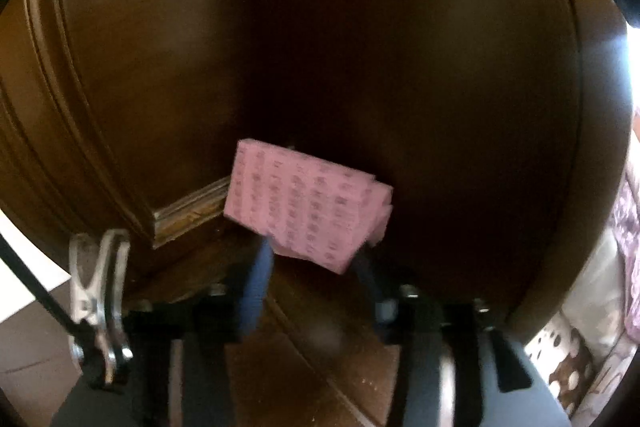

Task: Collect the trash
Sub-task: 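Close the left gripper on the pink paper while the right gripper grasps the white foam block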

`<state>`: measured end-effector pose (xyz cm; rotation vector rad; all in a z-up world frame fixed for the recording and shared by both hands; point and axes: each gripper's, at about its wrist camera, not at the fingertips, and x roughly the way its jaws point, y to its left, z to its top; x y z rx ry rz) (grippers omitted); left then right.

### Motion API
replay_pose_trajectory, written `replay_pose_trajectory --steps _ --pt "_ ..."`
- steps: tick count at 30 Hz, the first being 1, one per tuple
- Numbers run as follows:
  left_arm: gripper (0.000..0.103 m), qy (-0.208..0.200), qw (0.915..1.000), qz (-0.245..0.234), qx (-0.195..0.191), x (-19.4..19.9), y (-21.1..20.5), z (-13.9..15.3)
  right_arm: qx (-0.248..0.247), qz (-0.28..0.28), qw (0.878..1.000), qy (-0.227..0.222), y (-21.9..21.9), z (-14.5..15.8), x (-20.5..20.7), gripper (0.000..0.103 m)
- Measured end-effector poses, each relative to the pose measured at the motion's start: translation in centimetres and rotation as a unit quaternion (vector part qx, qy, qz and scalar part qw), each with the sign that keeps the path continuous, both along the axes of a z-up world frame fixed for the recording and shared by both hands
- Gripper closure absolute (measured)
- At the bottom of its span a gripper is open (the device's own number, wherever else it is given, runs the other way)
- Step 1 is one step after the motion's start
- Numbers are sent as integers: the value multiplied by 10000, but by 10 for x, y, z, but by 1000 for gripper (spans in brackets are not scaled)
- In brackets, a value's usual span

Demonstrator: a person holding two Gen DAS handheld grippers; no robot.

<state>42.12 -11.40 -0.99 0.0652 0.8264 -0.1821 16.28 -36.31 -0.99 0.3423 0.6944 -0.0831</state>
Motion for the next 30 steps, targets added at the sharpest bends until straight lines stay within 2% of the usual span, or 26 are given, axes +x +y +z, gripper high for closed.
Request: replay_pose_trajectory --steps 3,9,16,22,25,27,29,30 --pt "86 102 9999 -81 -102 -3 0 -1 39 -4 10000 -39 -2 2 -1 93" --pt "97 133 9991 -62 -385 -17 13 6 71 53 9999 -51 -1 2 -2 93" --pt "101 24 9969 -24 -783 -50 51 26 142 84 9998 -88 1 4 -4 93" --pt "101 139 9971 -139 -733 -77 66 36 175 215 9996 -81 10 5 -4 93" --pt "89 170 9978 -148 -625 -68 55 43 191 256 9994 -96 12 6 -4 93" --pt "60 157 9985 -68 -523 -65 47 43 210 276 9994 -97 13 6 -4 93" --pt "44 121 9989 71 -448 -59 41 41 222 282 9993 -88 13 5 -4 93" --pt "43 125 9990 112 -425 -56 41 40 226 276 9993 -84 12 5 -5 93"
